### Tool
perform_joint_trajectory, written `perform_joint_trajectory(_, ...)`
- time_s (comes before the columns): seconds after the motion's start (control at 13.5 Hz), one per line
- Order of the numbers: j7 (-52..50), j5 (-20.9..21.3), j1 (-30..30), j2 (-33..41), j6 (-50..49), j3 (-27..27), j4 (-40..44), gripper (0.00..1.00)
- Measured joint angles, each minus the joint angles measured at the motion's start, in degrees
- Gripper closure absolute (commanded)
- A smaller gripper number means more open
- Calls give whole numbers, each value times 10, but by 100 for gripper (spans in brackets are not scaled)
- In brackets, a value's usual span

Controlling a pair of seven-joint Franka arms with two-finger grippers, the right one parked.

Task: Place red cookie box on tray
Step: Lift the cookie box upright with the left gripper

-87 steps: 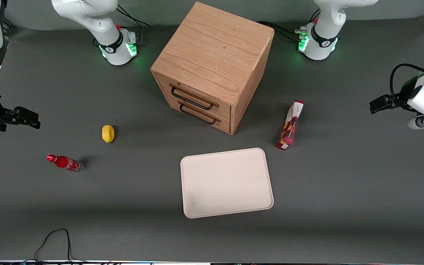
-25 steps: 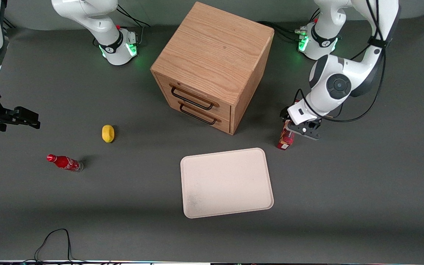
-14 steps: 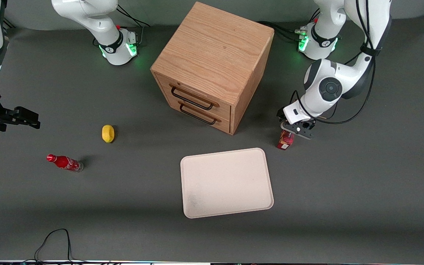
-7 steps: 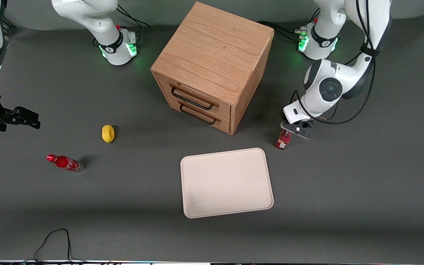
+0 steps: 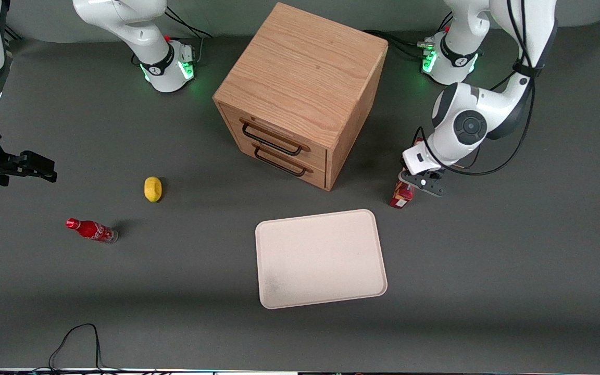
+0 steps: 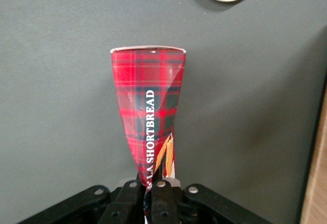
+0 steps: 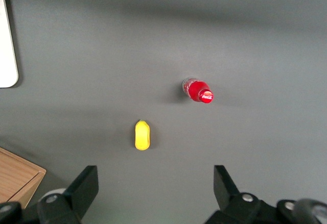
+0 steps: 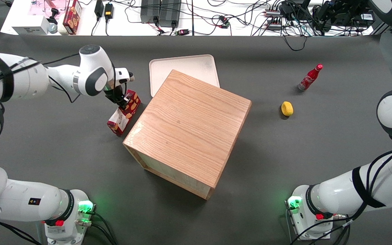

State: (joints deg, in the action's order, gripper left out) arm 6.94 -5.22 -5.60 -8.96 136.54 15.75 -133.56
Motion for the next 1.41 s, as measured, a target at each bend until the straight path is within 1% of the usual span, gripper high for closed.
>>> perform_joint_trajectory(0.15,-3,0,1,40,-88,-11,32,100)
perform_joint_trajectory(0.3,-3,0,2,88,-210,-35,86,100)
perform_joint_trajectory(0.44,-3,2,3,119,-352,-62,178,100)
perform_joint_trajectory(0.52,-8,10,3,125,-408,-70,226,100)
perform_joint_trajectory(0.67,-32,35,3,126,-497,-74,314,100)
perform_joint_trajectory(0.74,-40,40,3,125,-527,-74,349,100)
perform_joint_trajectory(0.96,-50,53,3,118,-558,-76,407,100)
perform_joint_trajectory(1.19,-51,56,3,104,-558,-89,423,100)
perform_joint_trajectory(1.41,-64,56,3,77,-557,-91,446,100)
